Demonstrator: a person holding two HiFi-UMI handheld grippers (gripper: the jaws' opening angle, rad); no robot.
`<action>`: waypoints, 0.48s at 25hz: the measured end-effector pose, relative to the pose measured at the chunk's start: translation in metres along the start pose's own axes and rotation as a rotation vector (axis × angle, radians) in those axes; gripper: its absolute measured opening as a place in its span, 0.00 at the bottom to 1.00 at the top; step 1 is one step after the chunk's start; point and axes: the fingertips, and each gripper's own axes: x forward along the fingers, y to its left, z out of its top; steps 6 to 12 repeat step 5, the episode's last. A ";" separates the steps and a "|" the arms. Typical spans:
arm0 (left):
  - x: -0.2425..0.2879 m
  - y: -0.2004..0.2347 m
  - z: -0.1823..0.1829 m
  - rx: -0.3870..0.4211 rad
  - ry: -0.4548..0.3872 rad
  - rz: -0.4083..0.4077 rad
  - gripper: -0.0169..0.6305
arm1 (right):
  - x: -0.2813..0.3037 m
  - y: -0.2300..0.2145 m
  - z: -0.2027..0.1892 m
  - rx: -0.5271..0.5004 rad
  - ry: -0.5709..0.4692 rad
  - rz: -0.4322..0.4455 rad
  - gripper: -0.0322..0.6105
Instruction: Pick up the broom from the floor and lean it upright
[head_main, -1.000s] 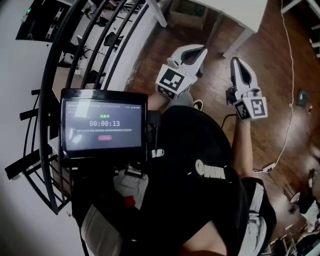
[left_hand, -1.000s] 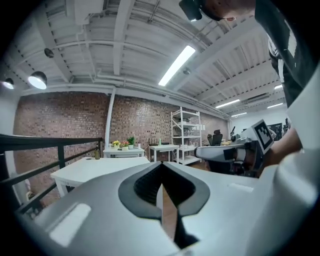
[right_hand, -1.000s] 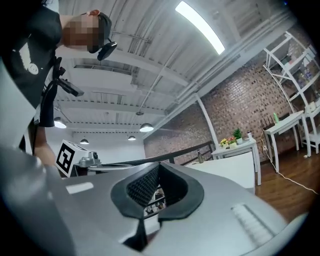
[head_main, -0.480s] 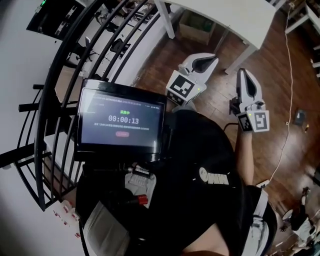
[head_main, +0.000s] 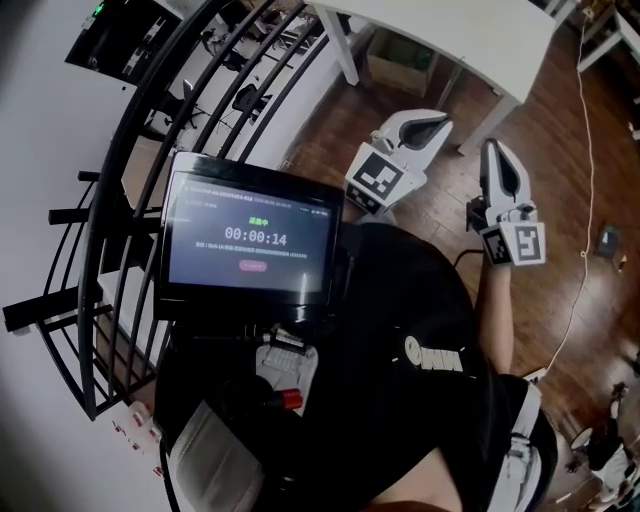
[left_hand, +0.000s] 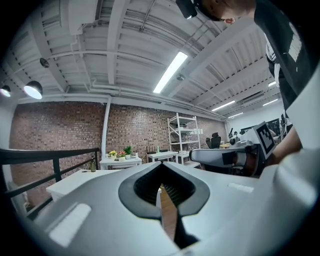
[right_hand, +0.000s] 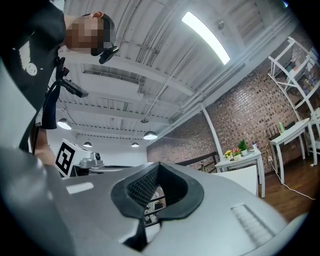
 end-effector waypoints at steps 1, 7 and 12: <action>0.000 0.000 0.001 -0.002 -0.001 -0.002 0.04 | 0.000 0.000 0.001 0.001 -0.001 0.000 0.05; 0.002 -0.002 0.005 -0.001 -0.001 -0.008 0.04 | 0.000 0.002 0.003 0.004 -0.005 -0.001 0.05; 0.002 -0.002 0.005 -0.001 -0.001 -0.008 0.04 | 0.000 0.002 0.003 0.004 -0.005 -0.001 0.05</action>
